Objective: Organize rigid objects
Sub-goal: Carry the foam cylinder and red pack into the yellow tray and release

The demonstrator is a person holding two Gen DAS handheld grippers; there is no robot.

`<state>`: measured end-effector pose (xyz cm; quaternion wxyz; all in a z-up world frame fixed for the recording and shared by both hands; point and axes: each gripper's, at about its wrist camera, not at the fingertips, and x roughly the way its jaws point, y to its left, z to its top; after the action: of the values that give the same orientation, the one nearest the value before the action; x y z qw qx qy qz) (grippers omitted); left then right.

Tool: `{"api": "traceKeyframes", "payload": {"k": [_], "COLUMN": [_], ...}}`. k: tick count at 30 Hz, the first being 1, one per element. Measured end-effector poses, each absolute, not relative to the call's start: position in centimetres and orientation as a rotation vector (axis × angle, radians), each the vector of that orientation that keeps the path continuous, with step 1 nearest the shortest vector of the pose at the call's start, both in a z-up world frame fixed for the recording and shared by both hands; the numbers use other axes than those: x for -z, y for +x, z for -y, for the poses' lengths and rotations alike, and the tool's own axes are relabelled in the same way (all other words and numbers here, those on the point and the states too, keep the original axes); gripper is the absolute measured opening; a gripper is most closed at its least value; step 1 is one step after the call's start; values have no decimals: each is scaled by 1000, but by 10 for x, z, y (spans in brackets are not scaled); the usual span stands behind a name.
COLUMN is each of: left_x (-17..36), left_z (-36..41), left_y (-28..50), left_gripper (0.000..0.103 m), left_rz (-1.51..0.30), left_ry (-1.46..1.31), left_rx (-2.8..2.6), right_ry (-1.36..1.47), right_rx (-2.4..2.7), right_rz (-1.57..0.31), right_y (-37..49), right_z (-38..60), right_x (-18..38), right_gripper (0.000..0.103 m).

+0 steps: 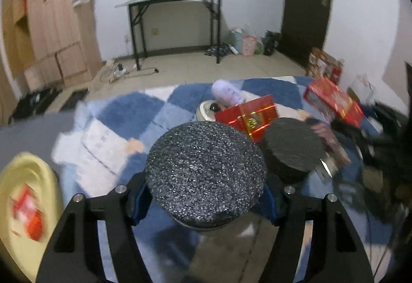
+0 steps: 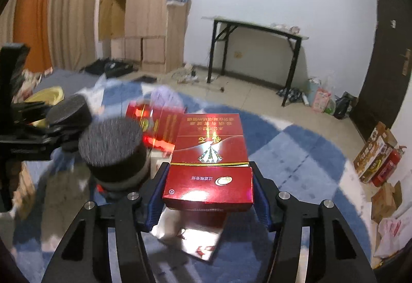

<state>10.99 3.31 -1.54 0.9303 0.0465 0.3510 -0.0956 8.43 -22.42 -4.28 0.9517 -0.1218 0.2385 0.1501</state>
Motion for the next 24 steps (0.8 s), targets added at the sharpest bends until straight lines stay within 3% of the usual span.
{"api": "traceKeyframes", "payload": {"k": [10, 18, 24], "left_x": [-97, -50, -34], "left_z": [-101, -188, -233], "left_y": [23, -43, -34], "left_gripper": [70, 70, 70], "left_rz": [-696, -666, -766], "left_ry": [197, -59, 38], "left_rx": [126, -107, -137], "right_ry": [-158, -269, -323], "right_rx": [-289, -410, -544], "right_rz": [-410, -420, -435], "right_y": [18, -35, -29], "right_z": [242, 215, 139], "right_x": [7, -2, -17], "right_gripper": [58, 58, 58]}}
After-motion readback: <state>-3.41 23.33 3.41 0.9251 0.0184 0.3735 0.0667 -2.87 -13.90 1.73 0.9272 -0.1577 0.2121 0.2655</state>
